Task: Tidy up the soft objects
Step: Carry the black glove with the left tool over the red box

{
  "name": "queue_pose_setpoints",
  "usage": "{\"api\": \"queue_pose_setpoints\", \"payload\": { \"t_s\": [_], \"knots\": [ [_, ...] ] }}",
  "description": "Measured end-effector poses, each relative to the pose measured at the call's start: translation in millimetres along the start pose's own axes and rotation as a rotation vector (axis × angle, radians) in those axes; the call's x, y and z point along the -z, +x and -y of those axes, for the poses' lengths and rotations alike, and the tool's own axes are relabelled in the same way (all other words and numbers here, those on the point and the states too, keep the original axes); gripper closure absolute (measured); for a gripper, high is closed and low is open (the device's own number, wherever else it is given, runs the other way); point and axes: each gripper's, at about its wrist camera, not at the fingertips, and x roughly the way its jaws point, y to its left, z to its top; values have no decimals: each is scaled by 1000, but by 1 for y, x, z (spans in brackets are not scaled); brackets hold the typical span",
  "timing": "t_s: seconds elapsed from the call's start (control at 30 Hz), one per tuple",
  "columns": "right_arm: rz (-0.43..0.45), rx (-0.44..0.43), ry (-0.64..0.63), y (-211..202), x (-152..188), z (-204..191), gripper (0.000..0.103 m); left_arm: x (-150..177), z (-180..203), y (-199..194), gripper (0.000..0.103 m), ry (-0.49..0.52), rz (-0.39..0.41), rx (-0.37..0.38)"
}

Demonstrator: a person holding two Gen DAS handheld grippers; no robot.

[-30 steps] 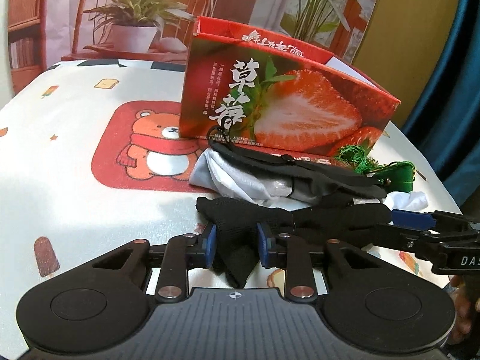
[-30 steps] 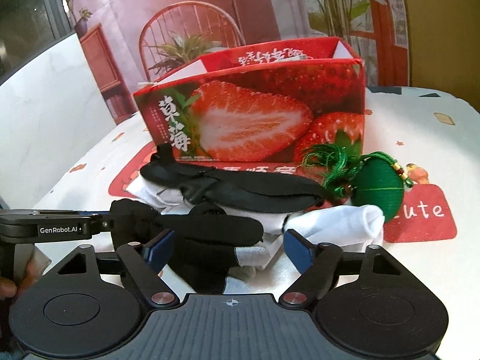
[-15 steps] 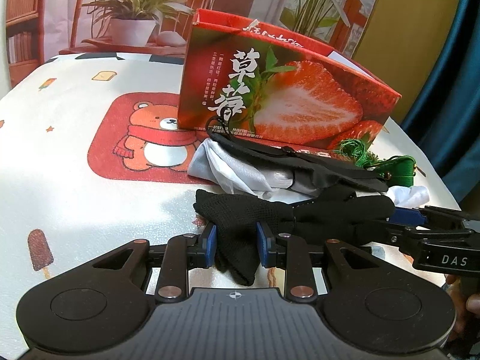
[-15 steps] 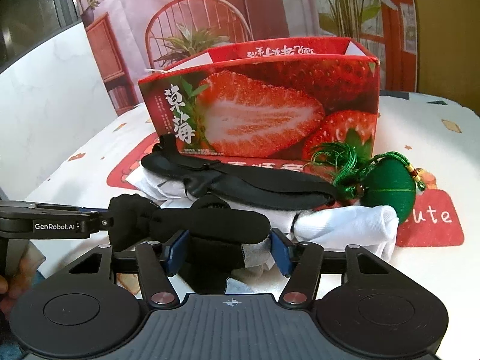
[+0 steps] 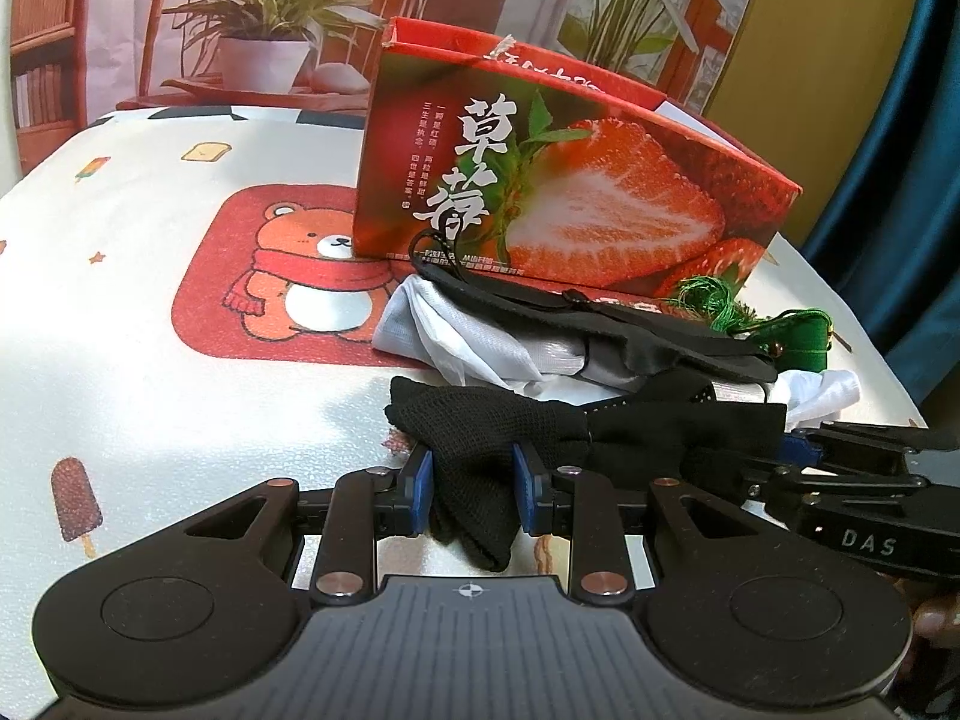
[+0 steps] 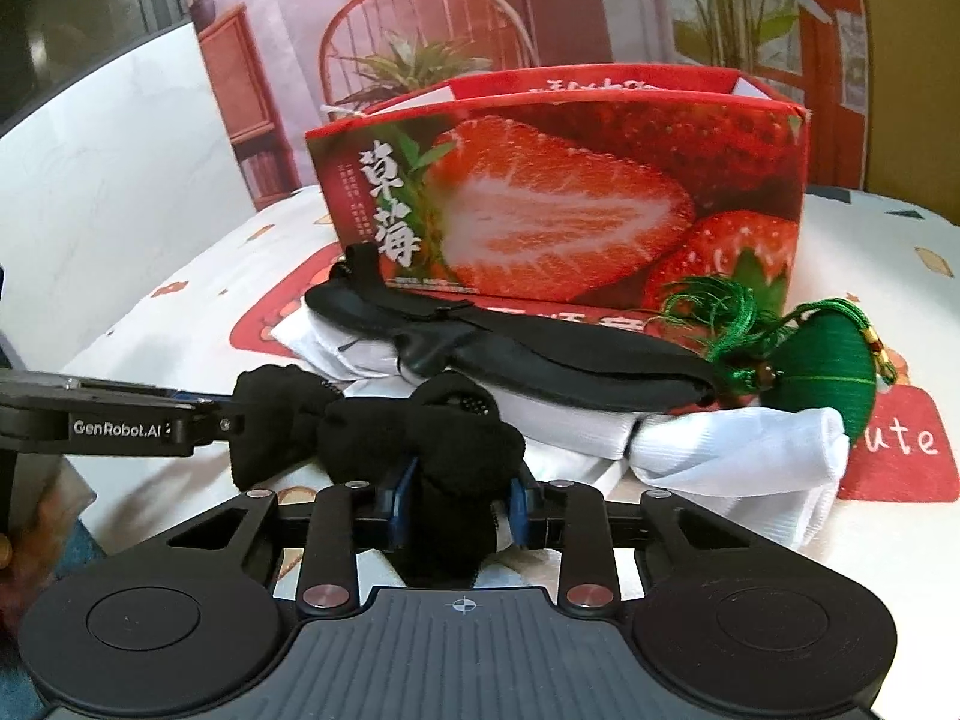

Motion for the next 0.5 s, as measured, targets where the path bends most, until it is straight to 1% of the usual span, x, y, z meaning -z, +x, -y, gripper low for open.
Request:
{"api": "queue_pose_setpoints", "payload": {
  "t_s": [0.1, 0.17, 0.23, 0.5],
  "knots": [
    [0, -1, 3, 2, 0, 0, 75, 0, 0, 0, 74, 2, 3, 0],
    [2, -5, 9, 3, -1, 1, 82, 0, 1, -1, 75, 6, 6, -1],
    [1, -19, 8, 3, 0, 0, 85, 0, 2, -2, 76, 12, 8, -3],
    [17, -31, 31, -3, -2, 2, 87, 0, 9, -9, 79, 31, 19, -2]
  ]
}}
